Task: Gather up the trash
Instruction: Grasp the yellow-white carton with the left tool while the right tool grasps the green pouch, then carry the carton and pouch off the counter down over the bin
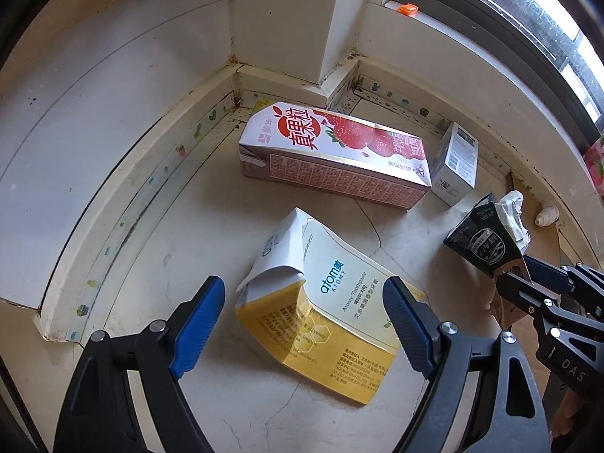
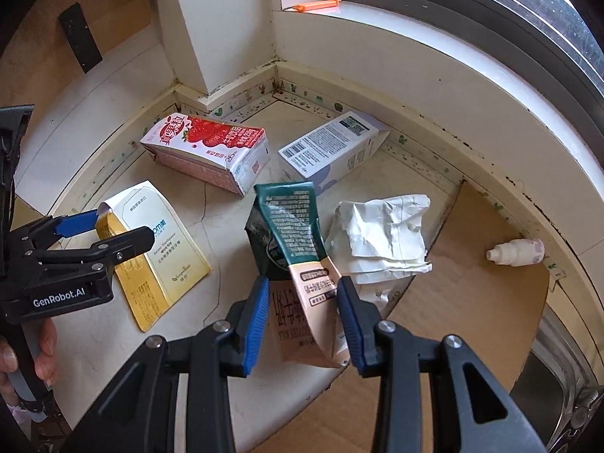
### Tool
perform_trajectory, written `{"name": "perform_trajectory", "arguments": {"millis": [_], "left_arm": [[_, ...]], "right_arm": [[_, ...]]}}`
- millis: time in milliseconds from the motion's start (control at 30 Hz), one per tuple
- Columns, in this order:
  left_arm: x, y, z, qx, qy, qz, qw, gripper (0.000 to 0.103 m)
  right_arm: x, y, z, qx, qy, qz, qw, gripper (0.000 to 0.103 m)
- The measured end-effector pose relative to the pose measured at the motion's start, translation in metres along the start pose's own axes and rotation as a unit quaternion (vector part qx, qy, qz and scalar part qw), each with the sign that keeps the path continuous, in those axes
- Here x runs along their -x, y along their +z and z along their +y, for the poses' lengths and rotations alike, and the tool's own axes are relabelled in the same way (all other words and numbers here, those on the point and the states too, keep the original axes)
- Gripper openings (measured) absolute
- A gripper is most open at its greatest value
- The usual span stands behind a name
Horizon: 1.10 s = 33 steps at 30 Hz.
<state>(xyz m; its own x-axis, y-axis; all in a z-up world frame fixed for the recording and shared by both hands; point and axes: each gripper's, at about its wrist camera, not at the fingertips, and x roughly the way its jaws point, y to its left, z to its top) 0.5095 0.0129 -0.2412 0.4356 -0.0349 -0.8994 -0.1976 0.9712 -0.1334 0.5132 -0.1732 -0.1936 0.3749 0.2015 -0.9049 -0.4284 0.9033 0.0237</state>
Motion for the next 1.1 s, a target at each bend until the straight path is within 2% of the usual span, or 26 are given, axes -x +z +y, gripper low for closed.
{"name": "perform_trajectory", "arguments": {"millis": [267, 300, 333, 367, 433, 500, 700, 900, 1100], "left_arm": [[-0.016, 0.003, 0.002, 0.020, -0.015, 0.014, 0.9996, 0.052], [-0.016, 0.003, 0.002, 0.020, -0.014, 0.010, 0.9997, 0.048], [-0.017, 0.003, 0.001, 0.020, -0.016, 0.009, 0.9996, 0.039], [-0.017, 0.004, 0.001, 0.019, -0.020, 0.009, 0.9996, 0.036], [-0.016, 0.003, -0.001, 0.021, -0.028, 0.006, 0.9994, 0.029], [-0.015, 0.002, -0.002, 0.023, -0.032, 0.002, 0.9992, 0.027], [-0.005, -0.003, -0.003, 0.023, -0.042, -0.004, 0.9988, 0.025], [0.022, -0.021, -0.004, 0.012, -0.051, -0.016, 0.9985, 0.025], [0.057, -0.048, -0.003, 0.004, -0.069, -0.024, 0.9973, 0.025]], "right_arm": [[-0.002, 0.000, -0.003, 0.010, 0.021, -0.014, 1.000, 0.036], [-0.002, 0.000, -0.004, 0.009, 0.024, -0.015, 1.000, 0.032], [-0.003, 0.000, -0.005, 0.010, 0.030, -0.013, 0.999, 0.015], [-0.007, -0.001, -0.006, 0.008, 0.044, -0.003, 0.999, 0.012], [-0.010, -0.005, -0.009, 0.003, 0.058, -0.001, 0.998, 0.011], [-0.010, -0.008, -0.008, 0.008, 0.059, -0.006, 0.998, 0.011], [0.003, -0.012, -0.015, -0.020, 0.100, -0.023, 0.995, 0.010], [0.022, -0.020, -0.015, -0.037, 0.108, -0.037, 0.993, 0.010], [0.047, -0.042, -0.002, -0.042, 0.105, -0.043, 0.993, 0.010]]}}
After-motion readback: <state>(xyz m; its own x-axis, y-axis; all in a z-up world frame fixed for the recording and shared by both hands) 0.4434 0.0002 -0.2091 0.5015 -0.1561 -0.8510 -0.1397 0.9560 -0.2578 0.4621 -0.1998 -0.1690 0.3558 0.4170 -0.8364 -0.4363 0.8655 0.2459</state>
